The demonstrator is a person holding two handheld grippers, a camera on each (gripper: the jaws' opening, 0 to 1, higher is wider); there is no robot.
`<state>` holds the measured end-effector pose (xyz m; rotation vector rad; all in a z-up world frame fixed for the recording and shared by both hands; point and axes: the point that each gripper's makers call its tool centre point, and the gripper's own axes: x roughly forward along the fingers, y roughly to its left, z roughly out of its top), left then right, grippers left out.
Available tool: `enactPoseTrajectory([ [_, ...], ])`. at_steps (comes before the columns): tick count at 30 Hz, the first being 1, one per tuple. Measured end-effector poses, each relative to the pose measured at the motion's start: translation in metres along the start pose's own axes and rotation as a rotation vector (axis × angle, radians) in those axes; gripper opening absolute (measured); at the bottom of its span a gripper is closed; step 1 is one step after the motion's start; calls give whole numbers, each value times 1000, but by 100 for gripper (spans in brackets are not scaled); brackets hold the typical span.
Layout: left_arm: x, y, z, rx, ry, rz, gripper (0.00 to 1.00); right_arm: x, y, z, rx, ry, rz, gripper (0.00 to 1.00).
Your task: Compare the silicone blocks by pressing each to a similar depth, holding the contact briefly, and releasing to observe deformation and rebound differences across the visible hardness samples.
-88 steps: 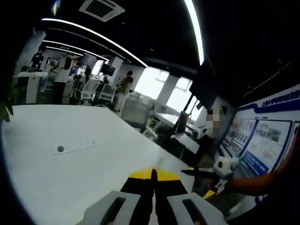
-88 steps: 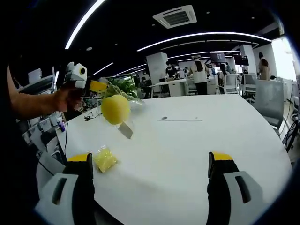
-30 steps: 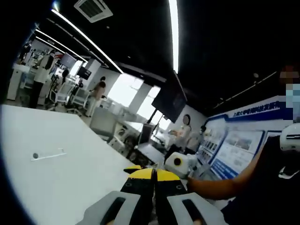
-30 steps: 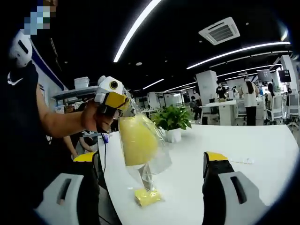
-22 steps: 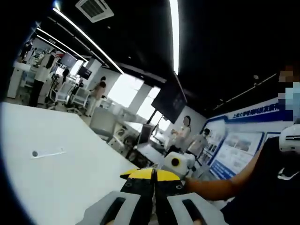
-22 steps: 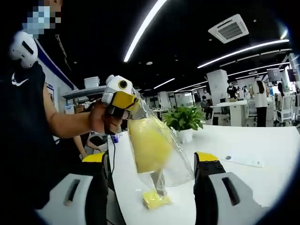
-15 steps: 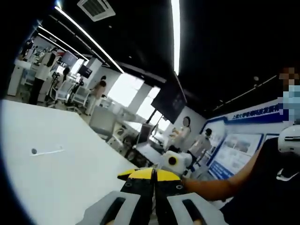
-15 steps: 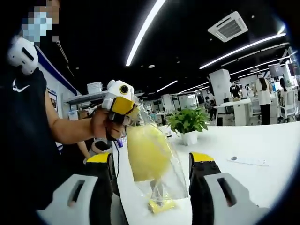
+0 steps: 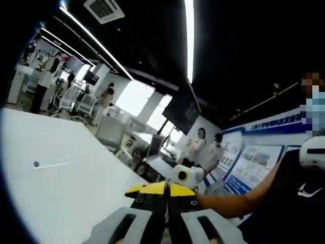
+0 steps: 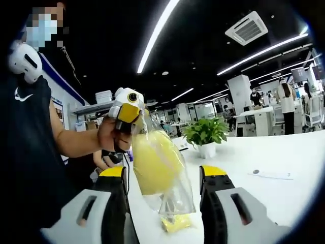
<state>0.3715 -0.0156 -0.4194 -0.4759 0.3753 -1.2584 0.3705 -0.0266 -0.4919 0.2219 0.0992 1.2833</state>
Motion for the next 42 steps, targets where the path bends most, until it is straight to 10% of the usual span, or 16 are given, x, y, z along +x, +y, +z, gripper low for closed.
enactPoseTrajectory([
  [42,-9,-7,6,5,-24,-9,0,7,20,9,8,15,19,24],
])
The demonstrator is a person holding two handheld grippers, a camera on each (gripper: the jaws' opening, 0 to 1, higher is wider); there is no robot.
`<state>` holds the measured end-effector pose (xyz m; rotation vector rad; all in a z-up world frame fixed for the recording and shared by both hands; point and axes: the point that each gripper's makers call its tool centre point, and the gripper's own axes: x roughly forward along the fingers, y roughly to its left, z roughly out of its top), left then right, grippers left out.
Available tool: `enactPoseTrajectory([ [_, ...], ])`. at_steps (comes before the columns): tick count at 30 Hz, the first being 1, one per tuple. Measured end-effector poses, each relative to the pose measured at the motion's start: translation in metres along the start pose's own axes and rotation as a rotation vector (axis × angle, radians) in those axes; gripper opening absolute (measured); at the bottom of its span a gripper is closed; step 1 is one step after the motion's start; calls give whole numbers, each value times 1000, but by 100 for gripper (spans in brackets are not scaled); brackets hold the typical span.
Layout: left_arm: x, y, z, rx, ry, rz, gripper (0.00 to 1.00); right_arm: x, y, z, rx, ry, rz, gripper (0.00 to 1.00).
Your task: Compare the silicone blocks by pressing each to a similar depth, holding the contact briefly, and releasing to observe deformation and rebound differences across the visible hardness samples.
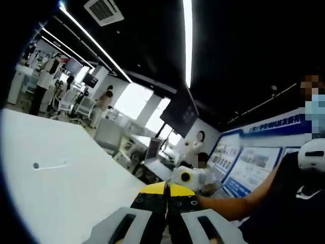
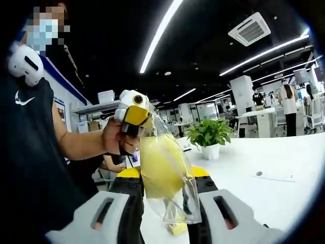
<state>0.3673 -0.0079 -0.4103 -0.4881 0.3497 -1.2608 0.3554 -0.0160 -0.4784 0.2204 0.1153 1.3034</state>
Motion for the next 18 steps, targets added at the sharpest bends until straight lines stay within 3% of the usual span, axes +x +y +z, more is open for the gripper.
enactPoseTrajectory([
  [12,-4,1,-3,33,12,17,0,0,7,-3,22,24,14,19],
  [18,-4,2,-5,105,16,34,0,0,7,-6,47,42,16,16],
])
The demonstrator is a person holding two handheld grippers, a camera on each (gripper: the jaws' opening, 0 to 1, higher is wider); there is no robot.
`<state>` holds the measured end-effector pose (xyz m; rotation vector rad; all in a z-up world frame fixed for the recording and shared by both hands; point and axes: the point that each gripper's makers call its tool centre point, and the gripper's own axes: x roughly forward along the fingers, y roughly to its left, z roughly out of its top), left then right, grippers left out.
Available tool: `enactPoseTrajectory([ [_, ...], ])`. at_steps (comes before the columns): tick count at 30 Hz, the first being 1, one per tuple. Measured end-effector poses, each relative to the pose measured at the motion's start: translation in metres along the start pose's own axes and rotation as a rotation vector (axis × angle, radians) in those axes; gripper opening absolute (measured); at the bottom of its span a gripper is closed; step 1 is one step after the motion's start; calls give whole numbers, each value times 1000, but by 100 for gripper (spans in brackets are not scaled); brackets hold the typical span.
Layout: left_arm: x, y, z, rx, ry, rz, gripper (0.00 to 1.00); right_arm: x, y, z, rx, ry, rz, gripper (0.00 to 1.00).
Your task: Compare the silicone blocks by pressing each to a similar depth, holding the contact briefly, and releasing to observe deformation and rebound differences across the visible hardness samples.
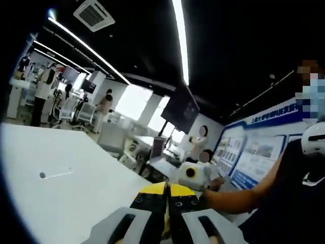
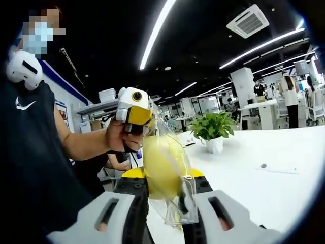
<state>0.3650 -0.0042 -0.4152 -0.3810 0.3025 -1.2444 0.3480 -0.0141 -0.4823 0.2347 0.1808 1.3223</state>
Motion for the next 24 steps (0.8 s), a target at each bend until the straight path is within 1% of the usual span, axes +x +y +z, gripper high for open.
enactPoseTrajectory([
  [2,0,-1,-1,33,-4,-1,0,0,0,-1,-2,4,-3,16],
  [6,0,1,-3,49,2,9,0,0,0,-4,-15,2,-4,14],
  [8,1,2,-4,91,11,20,0,0,-3,-4,-32,-1,-9,13],
  [10,2,2,-4,106,20,24,0,-1,-5,-5,-32,4,-12,12],
  [13,3,4,-6,83,33,29,0,-1,-6,-6,-28,13,-16,11],
  [15,3,5,-6,76,32,34,0,-2,-6,-6,-17,21,-18,9],
  [18,3,5,-8,74,31,35,0,-3,-8,-6,-40,21,-23,8],
  [21,4,3,-8,101,20,38,0,-3,-8,-6,-18,14,-22,7],
  [24,3,4,-8,108,18,44,0,-2,-8,-6,-28,16,-31,6],
])
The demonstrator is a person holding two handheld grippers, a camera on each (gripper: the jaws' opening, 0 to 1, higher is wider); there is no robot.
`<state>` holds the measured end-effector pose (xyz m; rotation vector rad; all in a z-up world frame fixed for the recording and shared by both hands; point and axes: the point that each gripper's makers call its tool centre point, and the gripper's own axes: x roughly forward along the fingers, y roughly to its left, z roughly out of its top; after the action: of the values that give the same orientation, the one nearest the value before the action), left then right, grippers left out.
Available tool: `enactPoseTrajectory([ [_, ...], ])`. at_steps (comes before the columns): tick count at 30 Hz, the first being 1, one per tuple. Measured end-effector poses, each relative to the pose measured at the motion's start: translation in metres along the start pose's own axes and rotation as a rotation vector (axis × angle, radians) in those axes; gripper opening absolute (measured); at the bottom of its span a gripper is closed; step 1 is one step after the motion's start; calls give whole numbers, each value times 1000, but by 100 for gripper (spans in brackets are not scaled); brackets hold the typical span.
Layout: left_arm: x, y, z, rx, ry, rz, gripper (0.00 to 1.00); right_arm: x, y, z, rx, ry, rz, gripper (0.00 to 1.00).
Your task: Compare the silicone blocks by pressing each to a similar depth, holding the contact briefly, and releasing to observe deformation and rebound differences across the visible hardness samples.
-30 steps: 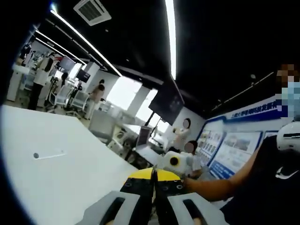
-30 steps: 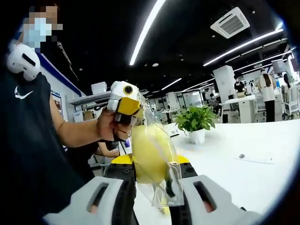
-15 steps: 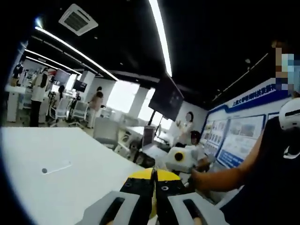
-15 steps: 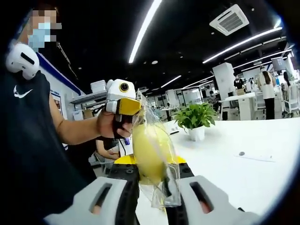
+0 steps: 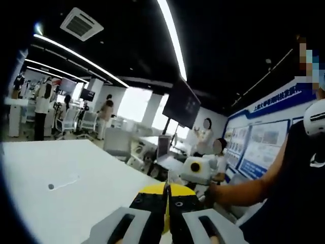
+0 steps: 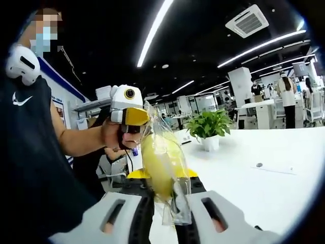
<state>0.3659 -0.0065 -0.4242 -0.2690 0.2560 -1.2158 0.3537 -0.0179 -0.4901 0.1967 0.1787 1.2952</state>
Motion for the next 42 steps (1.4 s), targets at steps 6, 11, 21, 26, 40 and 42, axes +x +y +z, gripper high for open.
enactPoseTrajectory([
  [6,0,0,-6,149,39,55,0,1,0,-5,4,26,-4,6],
  [11,-3,5,-8,107,71,75,0,3,-1,-9,8,33,-7,6],
  [21,-5,8,-16,70,89,74,0,4,0,-17,11,67,12,5],
  [26,-2,8,-17,97,93,66,0,2,-1,-18,12,72,17,5],
  [40,4,5,-9,73,108,77,0,-4,2,-10,-2,65,39,4],
  [42,5,3,-9,78,110,75,0,-5,2,-9,-2,62,37,3],
])
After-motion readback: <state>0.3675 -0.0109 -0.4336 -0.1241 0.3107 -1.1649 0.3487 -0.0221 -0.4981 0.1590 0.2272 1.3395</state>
